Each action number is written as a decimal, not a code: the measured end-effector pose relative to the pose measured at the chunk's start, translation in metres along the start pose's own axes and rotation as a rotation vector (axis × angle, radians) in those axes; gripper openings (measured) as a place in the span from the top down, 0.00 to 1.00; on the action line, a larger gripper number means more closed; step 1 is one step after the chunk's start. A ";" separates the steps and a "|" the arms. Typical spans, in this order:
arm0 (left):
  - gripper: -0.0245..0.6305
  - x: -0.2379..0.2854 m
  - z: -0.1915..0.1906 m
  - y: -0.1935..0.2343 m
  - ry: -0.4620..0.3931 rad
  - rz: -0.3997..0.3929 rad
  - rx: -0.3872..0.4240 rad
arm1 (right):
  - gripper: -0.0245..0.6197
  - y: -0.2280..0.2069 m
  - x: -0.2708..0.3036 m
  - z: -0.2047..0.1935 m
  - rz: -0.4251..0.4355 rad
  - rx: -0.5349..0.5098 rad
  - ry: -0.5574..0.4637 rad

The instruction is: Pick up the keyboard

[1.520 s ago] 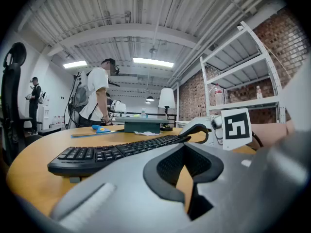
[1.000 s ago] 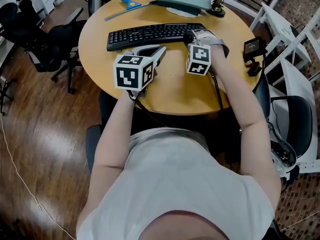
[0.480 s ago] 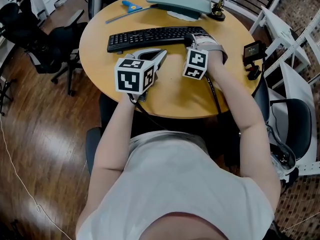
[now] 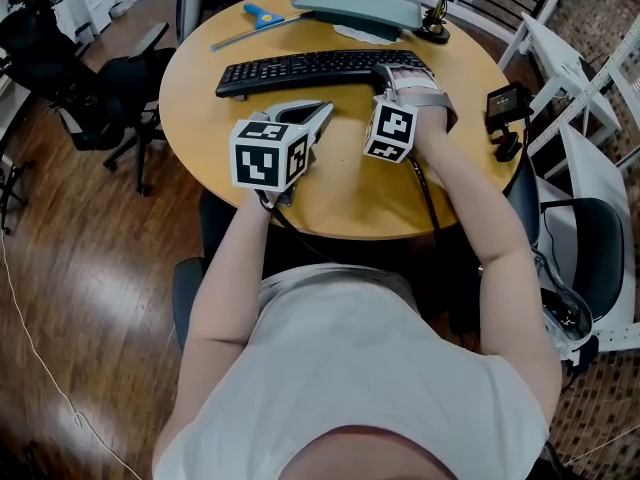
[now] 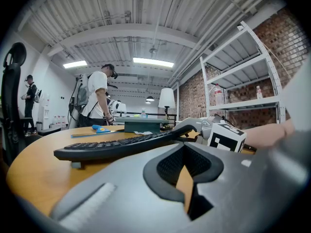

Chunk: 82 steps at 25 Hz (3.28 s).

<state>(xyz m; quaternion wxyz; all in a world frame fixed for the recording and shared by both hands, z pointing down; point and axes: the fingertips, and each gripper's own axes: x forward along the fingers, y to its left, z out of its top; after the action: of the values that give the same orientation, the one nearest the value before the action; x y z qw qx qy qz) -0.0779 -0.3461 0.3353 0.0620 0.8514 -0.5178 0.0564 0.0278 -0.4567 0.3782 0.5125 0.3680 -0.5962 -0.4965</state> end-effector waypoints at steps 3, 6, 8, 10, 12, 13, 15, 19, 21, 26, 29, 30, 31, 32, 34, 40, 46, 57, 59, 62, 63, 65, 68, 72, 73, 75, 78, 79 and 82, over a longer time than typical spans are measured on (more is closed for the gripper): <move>0.96 0.000 0.000 0.000 0.000 -0.001 0.000 | 0.84 -0.006 -0.003 0.001 -0.037 -0.007 -0.014; 0.96 0.000 0.000 0.000 -0.001 -0.001 0.001 | 0.84 -0.011 -0.007 0.003 -0.067 -0.019 -0.029; 0.96 0.000 0.000 0.000 -0.001 -0.001 0.001 | 0.84 -0.015 -0.009 0.005 -0.083 -0.025 -0.036; 0.96 0.000 0.000 0.000 -0.001 0.000 0.001 | 0.84 -0.021 -0.013 0.007 -0.099 -0.025 -0.042; 0.96 0.000 0.000 0.000 0.000 0.000 0.001 | 0.83 -0.026 -0.016 0.008 -0.115 -0.018 -0.049; 0.96 0.000 0.000 0.000 0.000 0.000 0.001 | 0.83 -0.029 -0.017 0.008 -0.123 -0.014 -0.051; 0.96 0.000 0.000 0.000 0.000 -0.001 0.001 | 0.83 -0.036 -0.020 0.008 -0.139 -0.006 -0.054; 0.96 -0.001 0.000 -0.001 -0.001 -0.006 0.001 | 0.83 -0.050 -0.027 0.004 -0.174 0.005 -0.045; 0.96 -0.002 0.001 0.001 -0.002 -0.004 0.001 | 0.83 -0.057 -0.029 0.005 -0.193 0.008 -0.047; 0.96 -0.002 0.001 0.002 -0.003 0.000 -0.002 | 0.83 -0.075 -0.038 0.008 -0.234 0.018 -0.063; 0.96 -0.002 0.001 0.000 -0.005 -0.003 -0.001 | 0.83 -0.085 -0.046 0.008 -0.255 0.029 -0.070; 0.96 -0.002 0.001 0.000 -0.005 -0.003 -0.001 | 0.83 -0.089 -0.048 0.009 -0.262 0.032 -0.072; 0.96 -0.002 0.001 0.000 -0.004 -0.002 -0.002 | 0.83 -0.092 -0.050 0.010 -0.268 0.035 -0.075; 0.96 -0.002 0.001 0.000 -0.004 -0.002 -0.002 | 0.83 -0.094 -0.052 0.011 -0.272 0.037 -0.079; 0.96 -0.001 0.000 0.000 -0.003 -0.002 -0.001 | 0.83 -0.097 -0.054 0.012 -0.274 0.041 -0.086; 0.96 -0.001 0.000 -0.002 -0.003 -0.004 0.000 | 0.83 -0.103 -0.060 0.012 -0.291 0.053 -0.091; 0.96 -0.001 -0.001 -0.001 -0.002 -0.002 0.001 | 0.83 -0.108 -0.061 0.011 -0.281 0.086 -0.095; 0.96 0.000 -0.002 -0.002 -0.001 -0.002 0.003 | 0.82 -0.112 -0.058 0.001 -0.300 0.089 -0.067; 0.96 0.000 -0.001 -0.002 -0.001 -0.002 0.003 | 0.82 -0.112 -0.057 0.000 -0.300 0.085 -0.061; 0.96 0.000 -0.001 -0.002 0.000 -0.004 0.002 | 0.82 -0.112 -0.056 0.000 -0.298 0.086 -0.059; 0.96 0.000 -0.001 -0.002 0.000 -0.004 0.002 | 0.82 -0.112 -0.056 0.000 -0.299 0.087 -0.060; 0.96 0.000 -0.002 -0.002 -0.001 -0.003 0.003 | 0.82 -0.111 -0.056 -0.001 -0.302 0.089 -0.063; 0.95 0.000 -0.002 -0.003 -0.004 -0.002 0.002 | 0.82 -0.111 -0.057 -0.001 -0.304 0.091 -0.064; 0.90 0.000 -0.002 -0.002 -0.004 -0.002 0.001 | 0.82 -0.112 -0.057 -0.001 -0.304 0.093 -0.062; 0.90 0.000 -0.002 -0.002 -0.003 -0.002 0.001 | 0.82 -0.111 -0.057 -0.001 -0.303 0.093 -0.062; 0.90 0.000 -0.002 -0.002 -0.002 -0.002 0.001 | 0.82 -0.112 -0.057 -0.001 -0.301 0.094 -0.061; 0.90 0.000 -0.001 -0.003 -0.002 -0.004 0.003 | 0.82 -0.112 -0.058 -0.002 -0.302 0.096 -0.060; 0.90 -0.001 -0.001 -0.003 -0.002 -0.003 0.003 | 0.82 -0.112 -0.058 -0.001 -0.302 0.097 -0.061; 0.90 -0.002 -0.002 -0.002 -0.004 0.001 0.001 | 0.82 -0.111 -0.058 0.000 -0.299 0.102 -0.066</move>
<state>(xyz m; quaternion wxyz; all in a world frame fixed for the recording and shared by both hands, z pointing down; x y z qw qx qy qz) -0.0771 -0.3435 0.3369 0.0605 0.8514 -0.5181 0.0550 0.0319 -0.4284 0.2567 0.3935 0.4617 -0.5756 -0.5484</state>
